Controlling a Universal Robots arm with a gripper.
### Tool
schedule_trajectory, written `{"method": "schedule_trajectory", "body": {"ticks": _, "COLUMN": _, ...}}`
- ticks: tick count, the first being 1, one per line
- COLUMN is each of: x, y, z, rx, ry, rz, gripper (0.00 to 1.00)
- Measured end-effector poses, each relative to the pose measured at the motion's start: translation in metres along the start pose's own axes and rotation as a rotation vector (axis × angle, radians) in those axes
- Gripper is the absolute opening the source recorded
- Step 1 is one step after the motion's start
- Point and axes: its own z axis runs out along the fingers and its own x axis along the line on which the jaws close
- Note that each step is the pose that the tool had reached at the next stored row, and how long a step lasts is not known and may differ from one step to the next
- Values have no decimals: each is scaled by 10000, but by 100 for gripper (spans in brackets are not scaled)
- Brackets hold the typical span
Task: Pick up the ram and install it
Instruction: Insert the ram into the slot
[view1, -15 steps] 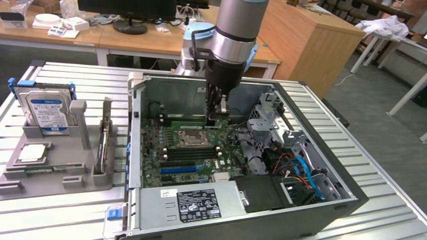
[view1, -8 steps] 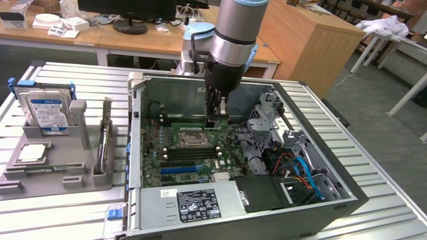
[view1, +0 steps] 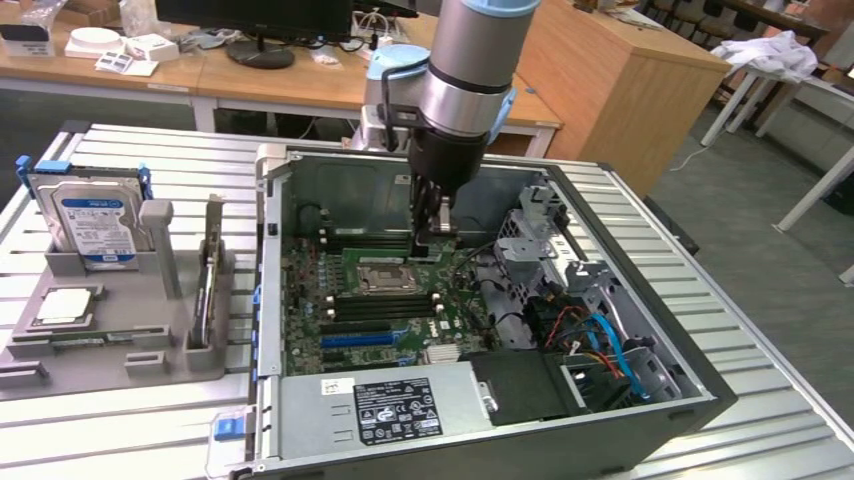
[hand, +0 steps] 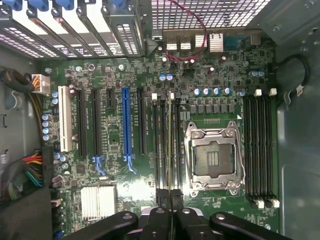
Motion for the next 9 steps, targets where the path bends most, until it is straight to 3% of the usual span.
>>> {"method": "schedule_trajectory", "body": {"ticks": 9, "x": 0, "y": 0, "z": 46, "rx": 0, "ry": 0, "rz": 1, "gripper": 12}}
